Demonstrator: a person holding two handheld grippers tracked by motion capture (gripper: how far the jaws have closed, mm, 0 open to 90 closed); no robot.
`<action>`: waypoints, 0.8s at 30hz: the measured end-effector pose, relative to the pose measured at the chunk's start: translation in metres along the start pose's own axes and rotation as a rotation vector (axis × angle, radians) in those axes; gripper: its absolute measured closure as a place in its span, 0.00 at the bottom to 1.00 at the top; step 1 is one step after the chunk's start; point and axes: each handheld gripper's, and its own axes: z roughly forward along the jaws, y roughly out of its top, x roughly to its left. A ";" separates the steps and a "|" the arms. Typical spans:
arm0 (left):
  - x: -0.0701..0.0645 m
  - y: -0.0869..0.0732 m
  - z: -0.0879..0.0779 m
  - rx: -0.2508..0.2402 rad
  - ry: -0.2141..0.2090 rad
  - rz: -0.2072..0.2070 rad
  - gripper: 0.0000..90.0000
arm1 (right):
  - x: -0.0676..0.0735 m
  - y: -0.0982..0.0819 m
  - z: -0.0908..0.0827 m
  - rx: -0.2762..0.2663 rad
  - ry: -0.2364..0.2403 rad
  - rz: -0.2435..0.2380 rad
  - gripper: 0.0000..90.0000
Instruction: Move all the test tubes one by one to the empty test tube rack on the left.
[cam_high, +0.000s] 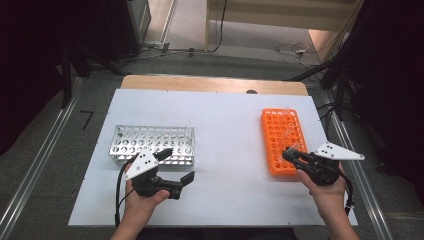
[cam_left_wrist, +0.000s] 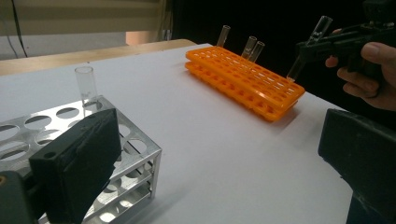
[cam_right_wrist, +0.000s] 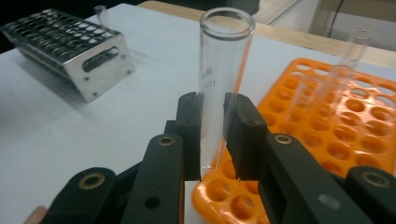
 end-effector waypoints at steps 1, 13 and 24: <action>0.000 0.000 0.000 0.000 0.000 0.000 0.00 | 0.005 0.000 0.002 0.004 0.011 -0.009 0.82; -0.012 0.001 0.007 0.008 -0.047 0.015 0.00 | 0.056 0.004 0.027 0.056 0.141 -0.093 0.82; -0.027 0.006 0.016 0.016 -0.099 0.034 0.01 | 0.087 0.001 0.042 0.082 0.224 -0.144 0.82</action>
